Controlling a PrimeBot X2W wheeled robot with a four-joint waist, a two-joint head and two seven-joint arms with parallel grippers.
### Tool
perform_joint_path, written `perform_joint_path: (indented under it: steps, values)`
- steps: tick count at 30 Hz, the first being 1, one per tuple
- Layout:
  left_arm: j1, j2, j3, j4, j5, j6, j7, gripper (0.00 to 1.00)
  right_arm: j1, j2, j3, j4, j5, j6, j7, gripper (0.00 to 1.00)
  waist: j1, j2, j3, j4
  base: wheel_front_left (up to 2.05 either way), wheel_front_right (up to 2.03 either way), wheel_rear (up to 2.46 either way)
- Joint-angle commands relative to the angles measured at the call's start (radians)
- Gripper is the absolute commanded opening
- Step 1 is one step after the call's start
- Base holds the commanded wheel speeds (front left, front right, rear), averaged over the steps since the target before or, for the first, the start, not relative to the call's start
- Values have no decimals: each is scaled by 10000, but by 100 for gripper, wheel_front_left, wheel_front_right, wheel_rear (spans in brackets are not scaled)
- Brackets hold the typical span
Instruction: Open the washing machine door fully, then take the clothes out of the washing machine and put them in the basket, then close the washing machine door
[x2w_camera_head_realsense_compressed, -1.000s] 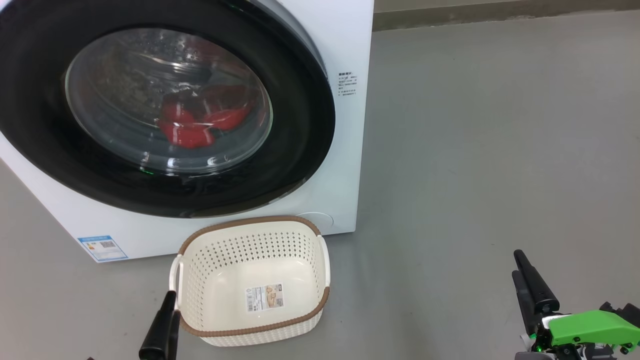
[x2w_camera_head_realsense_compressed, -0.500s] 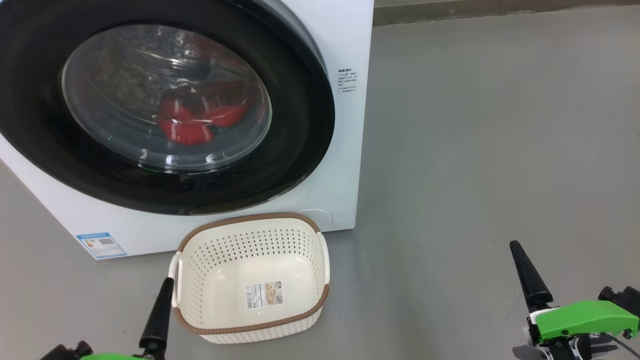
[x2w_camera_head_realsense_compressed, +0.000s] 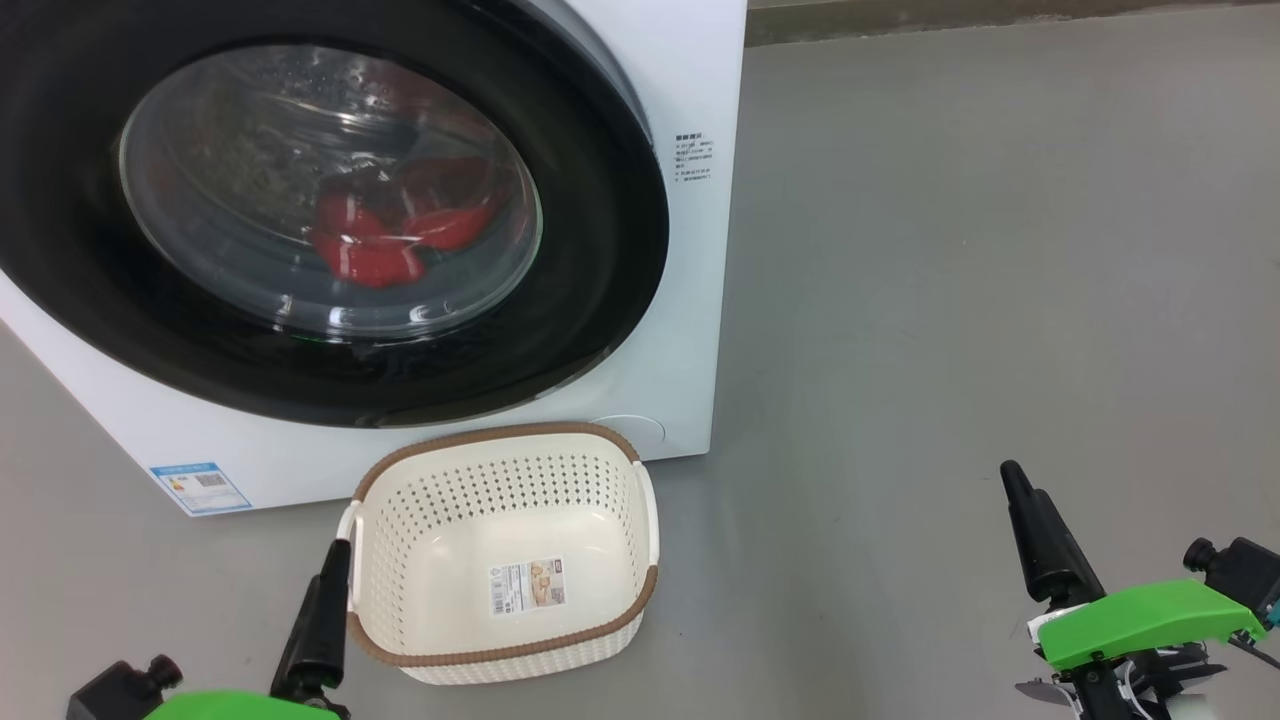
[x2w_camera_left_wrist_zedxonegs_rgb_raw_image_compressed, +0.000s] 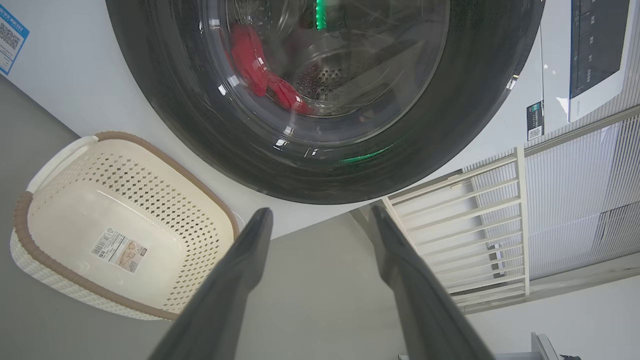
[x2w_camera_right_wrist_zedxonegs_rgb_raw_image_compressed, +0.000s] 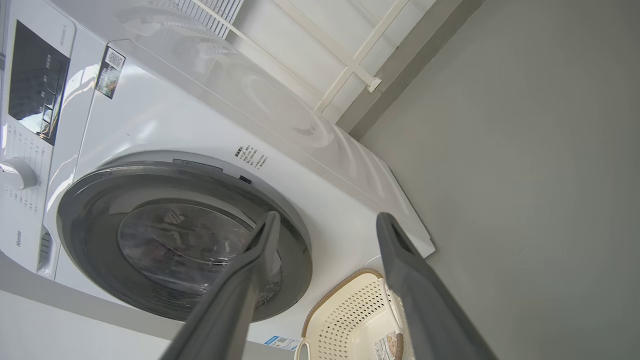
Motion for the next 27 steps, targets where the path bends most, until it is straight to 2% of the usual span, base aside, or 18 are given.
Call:
perform_joint_path:
  steps: [1,27]
  values:
    - [-408,184,97,-299,280,-34,-125,100,-441,-141,97,-330,-311,3,-103,100,-1,0,-1,1,0,0,0]
    - [-581,244,122,-379,3436,-50,-889,100,-705,-246,676,-402,-3719,4,-868,100,-1,0,9,-86,0,0,0]
